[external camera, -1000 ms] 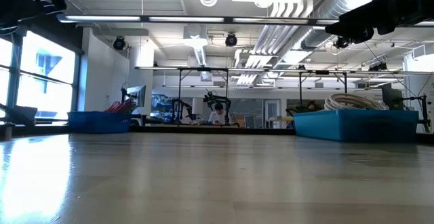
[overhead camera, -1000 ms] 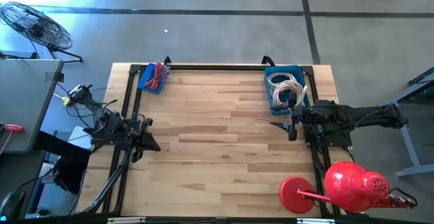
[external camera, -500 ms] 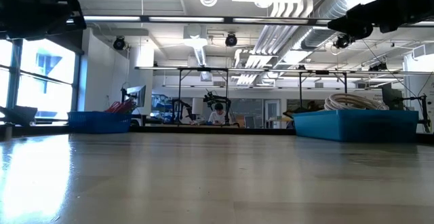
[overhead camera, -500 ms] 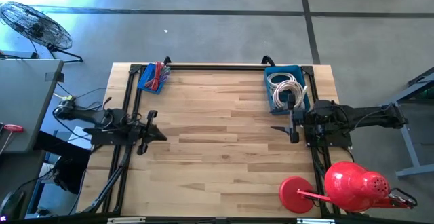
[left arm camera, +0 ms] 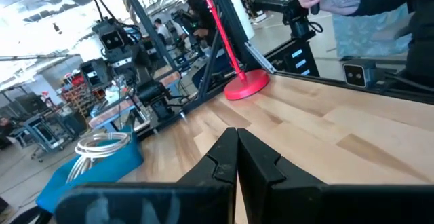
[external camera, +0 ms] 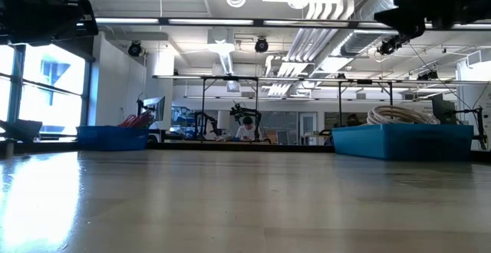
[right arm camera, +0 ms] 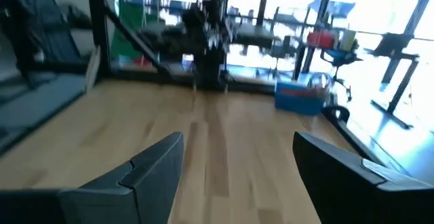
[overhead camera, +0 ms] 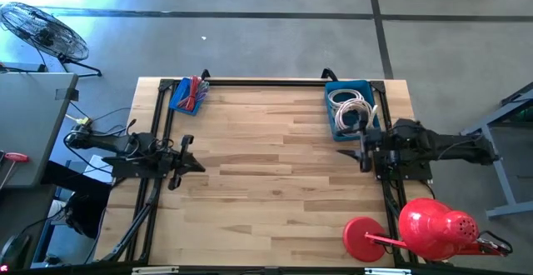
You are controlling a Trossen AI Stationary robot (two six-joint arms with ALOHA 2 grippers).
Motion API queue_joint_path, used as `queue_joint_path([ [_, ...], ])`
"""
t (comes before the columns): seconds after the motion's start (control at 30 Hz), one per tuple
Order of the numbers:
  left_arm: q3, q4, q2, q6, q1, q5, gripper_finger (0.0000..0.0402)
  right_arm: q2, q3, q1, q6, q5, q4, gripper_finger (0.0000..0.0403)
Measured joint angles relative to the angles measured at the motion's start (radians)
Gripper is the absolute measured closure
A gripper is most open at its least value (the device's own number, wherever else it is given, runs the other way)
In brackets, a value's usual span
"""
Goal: Pick & Place USB Port
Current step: Return to Home Position
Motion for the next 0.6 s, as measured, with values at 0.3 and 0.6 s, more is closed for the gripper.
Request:
queue_joint_path([
  [0.3, 0.0, -0.001, 0.0, 0.003, 0.0, 0.0, 0.0401, -0.181, -0.019, -0.035, 0.002, -0.124, 0.014, 0.0132],
  [0.6, 0.0, -0.002, 0.0, 0.003, 0.0, -0.006, 0.0401, -0.265, -0.257, -0.035, -0.027, -0.118, 0.316, 0.0132],
])
